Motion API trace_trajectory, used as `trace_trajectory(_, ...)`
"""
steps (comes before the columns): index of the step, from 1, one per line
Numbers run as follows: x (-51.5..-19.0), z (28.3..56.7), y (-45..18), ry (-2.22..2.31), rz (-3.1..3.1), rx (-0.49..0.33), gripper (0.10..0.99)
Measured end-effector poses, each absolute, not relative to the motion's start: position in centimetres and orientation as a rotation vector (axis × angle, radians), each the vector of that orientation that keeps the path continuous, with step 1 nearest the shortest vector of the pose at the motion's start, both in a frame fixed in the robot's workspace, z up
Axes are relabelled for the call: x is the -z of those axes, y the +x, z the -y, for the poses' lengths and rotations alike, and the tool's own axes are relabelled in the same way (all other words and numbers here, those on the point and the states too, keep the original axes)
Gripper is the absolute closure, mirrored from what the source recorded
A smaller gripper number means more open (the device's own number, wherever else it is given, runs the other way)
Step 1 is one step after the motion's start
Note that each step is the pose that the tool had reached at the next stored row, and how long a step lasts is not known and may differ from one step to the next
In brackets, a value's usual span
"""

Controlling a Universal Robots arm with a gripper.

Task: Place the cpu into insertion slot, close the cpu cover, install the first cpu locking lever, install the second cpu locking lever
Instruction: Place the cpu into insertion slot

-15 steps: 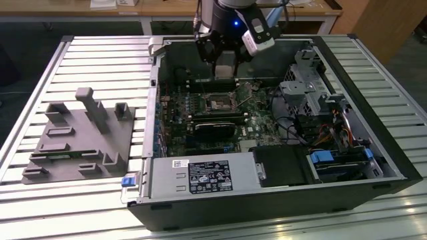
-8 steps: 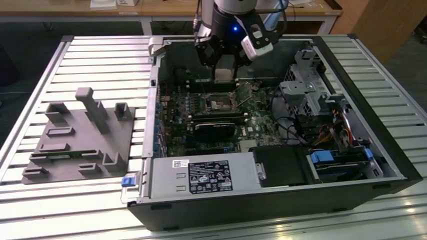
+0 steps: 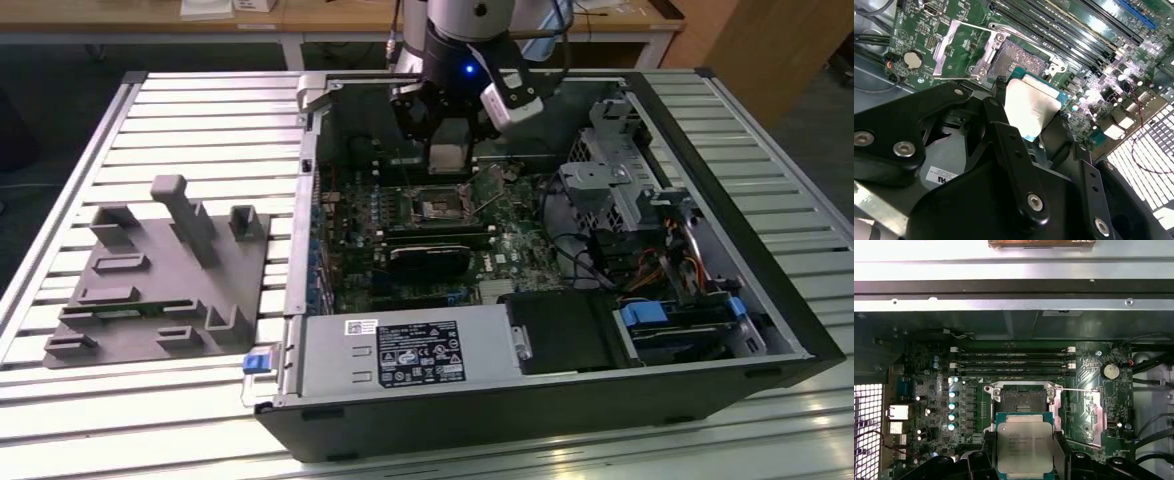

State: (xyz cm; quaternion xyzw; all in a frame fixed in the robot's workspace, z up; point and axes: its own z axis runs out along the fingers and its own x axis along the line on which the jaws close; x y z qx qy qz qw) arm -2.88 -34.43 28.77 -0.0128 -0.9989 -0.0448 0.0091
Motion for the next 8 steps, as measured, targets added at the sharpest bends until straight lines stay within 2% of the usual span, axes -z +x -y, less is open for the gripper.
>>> trace_trajectory(8, -27.4, 34.4, -2.8, -0.04, 3.12, 0.14, 0.549)
